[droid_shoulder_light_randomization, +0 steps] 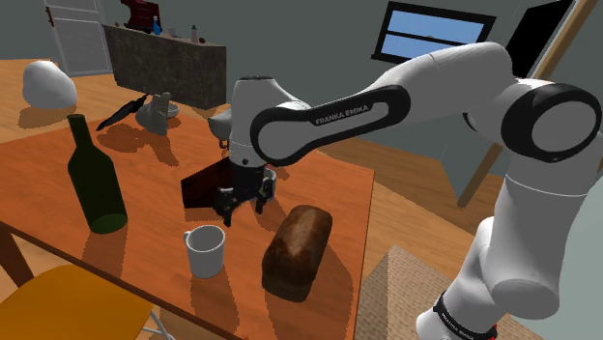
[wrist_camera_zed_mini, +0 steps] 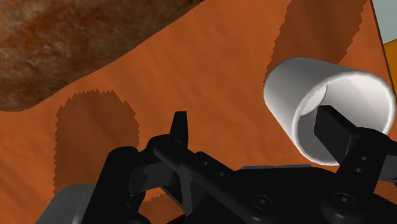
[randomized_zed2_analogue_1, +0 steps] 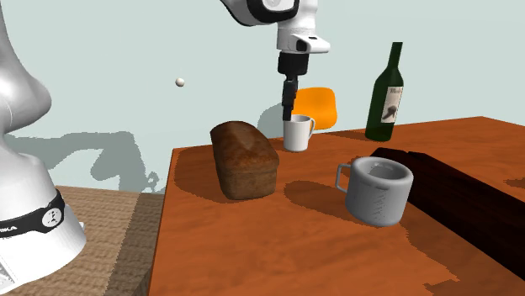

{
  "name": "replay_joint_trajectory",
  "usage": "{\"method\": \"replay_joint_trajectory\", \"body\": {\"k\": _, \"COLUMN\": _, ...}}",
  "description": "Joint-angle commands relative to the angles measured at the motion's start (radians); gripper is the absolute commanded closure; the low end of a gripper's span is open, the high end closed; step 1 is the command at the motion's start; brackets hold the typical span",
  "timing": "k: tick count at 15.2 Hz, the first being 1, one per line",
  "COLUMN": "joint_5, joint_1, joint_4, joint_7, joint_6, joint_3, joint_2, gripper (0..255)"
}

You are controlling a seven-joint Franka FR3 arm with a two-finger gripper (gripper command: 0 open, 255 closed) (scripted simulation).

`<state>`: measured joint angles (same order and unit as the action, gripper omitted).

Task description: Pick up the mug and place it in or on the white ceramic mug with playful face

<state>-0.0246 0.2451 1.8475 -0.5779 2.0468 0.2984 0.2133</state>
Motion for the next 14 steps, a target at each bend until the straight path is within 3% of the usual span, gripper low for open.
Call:
{"method": "replay_joint_trajectory", "body": {"k": 1, "joint_5": 0.024, "joint_1": 0.02, "joint_4": -0.064, "joint_7": -0.024, "joint_6": 0.006, "joint_3": 0.005, "joint_2": 0.072, "gripper": 0}}
{"method": "replay_joint_trajectory", "body": {"k": 4, "joint_5": 0.055, "joint_1": 0.054, "joint_4": -0.173, "joint_7": -0.056, "joint_6": -0.008, "joint_3": 0.007, "joint_2": 0.171, "gripper": 0}}
{"method": "replay_joint_trajectory", "body": {"k": 14, "joint_5": 0.068, "joint_1": 0.063, "joint_4": -0.125, "joint_7": -0.064, "joint_6": 0.078, "joint_3": 0.002, "joint_2": 0.21, "gripper": 0}}
